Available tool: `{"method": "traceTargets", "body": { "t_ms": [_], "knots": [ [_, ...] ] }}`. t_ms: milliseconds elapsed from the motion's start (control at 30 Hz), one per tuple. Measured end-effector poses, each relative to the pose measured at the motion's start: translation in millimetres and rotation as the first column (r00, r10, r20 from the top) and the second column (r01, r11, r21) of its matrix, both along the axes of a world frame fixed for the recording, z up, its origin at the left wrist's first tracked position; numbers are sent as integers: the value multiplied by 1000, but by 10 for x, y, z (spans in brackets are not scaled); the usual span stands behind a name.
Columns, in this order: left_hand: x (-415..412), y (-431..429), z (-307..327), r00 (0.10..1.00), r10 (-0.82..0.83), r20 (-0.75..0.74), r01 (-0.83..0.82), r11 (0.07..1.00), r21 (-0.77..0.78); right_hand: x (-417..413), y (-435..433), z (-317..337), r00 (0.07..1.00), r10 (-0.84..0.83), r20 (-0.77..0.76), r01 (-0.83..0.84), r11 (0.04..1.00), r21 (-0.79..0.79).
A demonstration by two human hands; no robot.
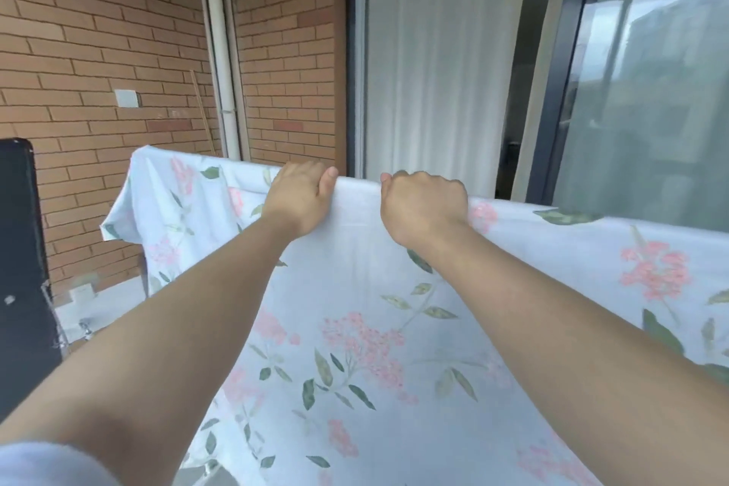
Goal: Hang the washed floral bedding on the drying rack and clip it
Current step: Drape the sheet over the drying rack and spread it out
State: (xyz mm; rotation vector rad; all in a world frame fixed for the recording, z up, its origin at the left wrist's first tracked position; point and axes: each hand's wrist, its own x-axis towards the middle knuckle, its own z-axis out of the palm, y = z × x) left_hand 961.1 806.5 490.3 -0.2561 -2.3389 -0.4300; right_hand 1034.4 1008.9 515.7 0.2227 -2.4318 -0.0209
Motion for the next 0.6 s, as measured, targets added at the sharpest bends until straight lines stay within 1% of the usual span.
{"method": "traceTargets", "body": {
  "t_ms": [200,367,433,600],
  "knots": [
    [-275,-785,14,999,-40,21,40,999,22,-396,-889,-2,1000,14,-9,-14,1000,21],
    [-534,-1391,-27,998,-21,63,18,998,55,-705,-1493,-1,998,63,-14,-63,998,15],
    [-665,-1610,-55,999,-7,47,4,998,65,-847,-1740,-7,996,87,-31,-86,996,22],
    [-974,-2143,-114,1000,-8,8,8,999,48,-1212,-2410,25,994,112,-1,-112,993,27]
  ]
}}
